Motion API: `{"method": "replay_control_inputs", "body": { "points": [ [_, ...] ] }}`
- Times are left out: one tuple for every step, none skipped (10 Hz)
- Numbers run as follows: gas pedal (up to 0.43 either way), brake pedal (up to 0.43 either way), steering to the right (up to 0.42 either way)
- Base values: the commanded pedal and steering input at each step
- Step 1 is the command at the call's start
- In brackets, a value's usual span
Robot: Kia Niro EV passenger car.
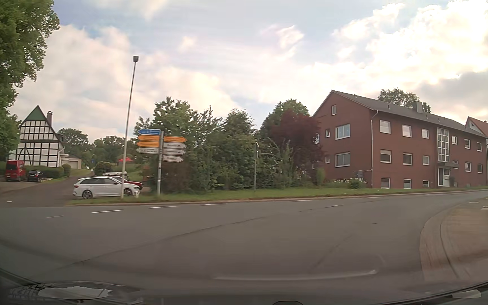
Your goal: Follow the waypoints while adhering to traffic rules and regulations
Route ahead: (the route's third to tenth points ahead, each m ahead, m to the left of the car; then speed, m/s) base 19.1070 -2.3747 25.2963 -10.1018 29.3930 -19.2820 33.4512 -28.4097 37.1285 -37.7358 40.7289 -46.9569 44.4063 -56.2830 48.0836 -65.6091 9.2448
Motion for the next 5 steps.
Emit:
{"method": "replay_control_inputs", "body": {
  "points": [
    [0.189,0.0,0.203],
    [0.189,0.0,0.205],
    [0.189,0.0,0.207],
    [0.189,0.0,0.208],
    [0.22,0.0,0.209]
  ]
}}
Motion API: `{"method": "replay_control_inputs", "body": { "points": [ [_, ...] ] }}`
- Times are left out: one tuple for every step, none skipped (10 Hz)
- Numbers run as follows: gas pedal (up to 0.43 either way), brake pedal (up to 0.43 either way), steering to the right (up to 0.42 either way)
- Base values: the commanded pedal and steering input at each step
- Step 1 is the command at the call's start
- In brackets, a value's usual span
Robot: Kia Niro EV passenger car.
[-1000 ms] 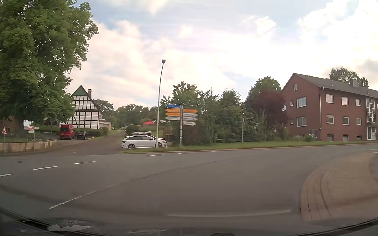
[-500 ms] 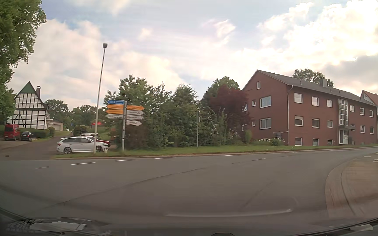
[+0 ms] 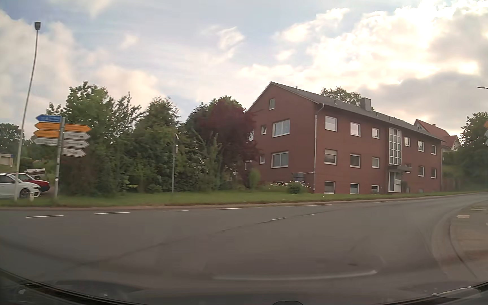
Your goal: Follow the waypoints while adhering to traffic rules and regulations
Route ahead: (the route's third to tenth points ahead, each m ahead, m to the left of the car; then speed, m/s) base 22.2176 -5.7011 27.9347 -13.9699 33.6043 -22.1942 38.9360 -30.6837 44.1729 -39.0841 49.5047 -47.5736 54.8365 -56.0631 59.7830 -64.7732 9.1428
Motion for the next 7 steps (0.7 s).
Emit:
{"method": "replay_control_inputs", "body": {
  "points": [
    [0.228,0.0,0.209],
    [0.228,0.0,0.209],
    [0.228,0.0,0.209],
    [0.228,0.0,0.207],
    [0.228,0.0,0.206],
    [0.228,0.0,0.206],
    [0.228,0.0,0.206]
  ]
}}
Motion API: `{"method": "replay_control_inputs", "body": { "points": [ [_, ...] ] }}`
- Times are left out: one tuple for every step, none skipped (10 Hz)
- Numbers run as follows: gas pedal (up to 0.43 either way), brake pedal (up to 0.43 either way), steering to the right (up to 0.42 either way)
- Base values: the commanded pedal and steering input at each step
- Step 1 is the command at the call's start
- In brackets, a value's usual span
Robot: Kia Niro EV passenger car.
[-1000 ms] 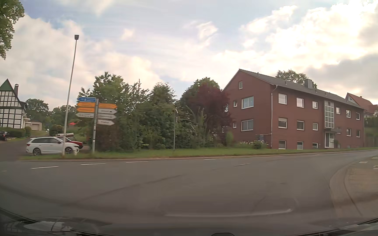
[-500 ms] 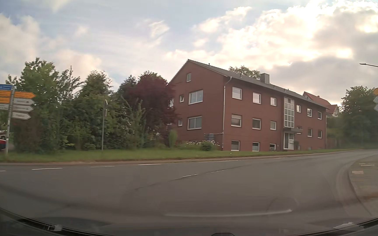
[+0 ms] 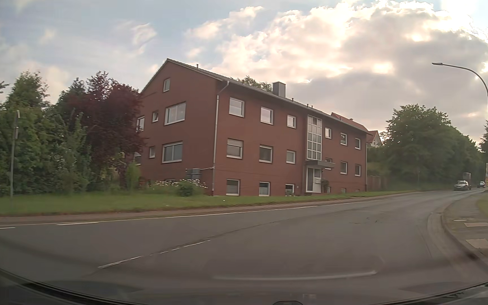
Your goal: Follow the waypoints while adhering to traffic rules and regulations
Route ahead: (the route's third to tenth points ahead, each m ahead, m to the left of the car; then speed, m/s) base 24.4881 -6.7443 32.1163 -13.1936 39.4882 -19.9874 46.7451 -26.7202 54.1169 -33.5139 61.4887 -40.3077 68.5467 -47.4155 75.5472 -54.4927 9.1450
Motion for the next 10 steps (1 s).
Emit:
{"method": "replay_control_inputs", "body": {
  "points": [
    [0.24,0.0,0.205],
    [0.24,0.0,0.204],
    [0.24,0.0,0.203],
    [0.26,0.0,0.202],
    [0.268,0.0,0.201],
    [0.268,0.0,0.201],
    [0.268,0.0,0.201],
    [0.268,0.0,0.196],
    [0.268,0.0,0.19],
    [0.268,0.0,0.182]
  ]
}}
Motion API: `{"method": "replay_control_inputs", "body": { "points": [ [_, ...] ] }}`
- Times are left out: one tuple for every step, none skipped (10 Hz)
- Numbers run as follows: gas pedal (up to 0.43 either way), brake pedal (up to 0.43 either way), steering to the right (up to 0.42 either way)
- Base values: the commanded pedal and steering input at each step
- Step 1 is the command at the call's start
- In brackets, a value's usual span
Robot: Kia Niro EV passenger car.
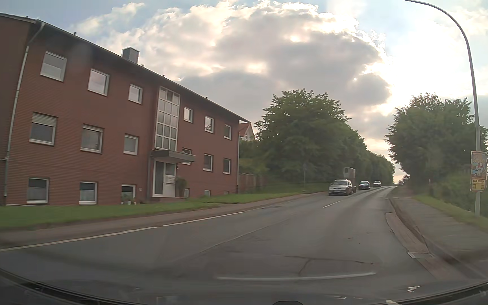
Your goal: Follow the waypoints while adhering to traffic rules and regulations
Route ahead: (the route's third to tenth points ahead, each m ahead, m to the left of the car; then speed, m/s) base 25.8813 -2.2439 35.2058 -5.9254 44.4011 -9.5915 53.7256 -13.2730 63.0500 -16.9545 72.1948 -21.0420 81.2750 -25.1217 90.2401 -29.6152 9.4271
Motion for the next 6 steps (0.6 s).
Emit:
{"method": "replay_control_inputs", "body": {
  "points": [
    [0.26,0.0,0.178],
    [0.26,0.0,0.168],
    [0.26,0.0,0.159],
    [0.26,0.0,0.155],
    [0.248,0.0,0.147],
    [0.248,0.0,0.13]
  ]
}}
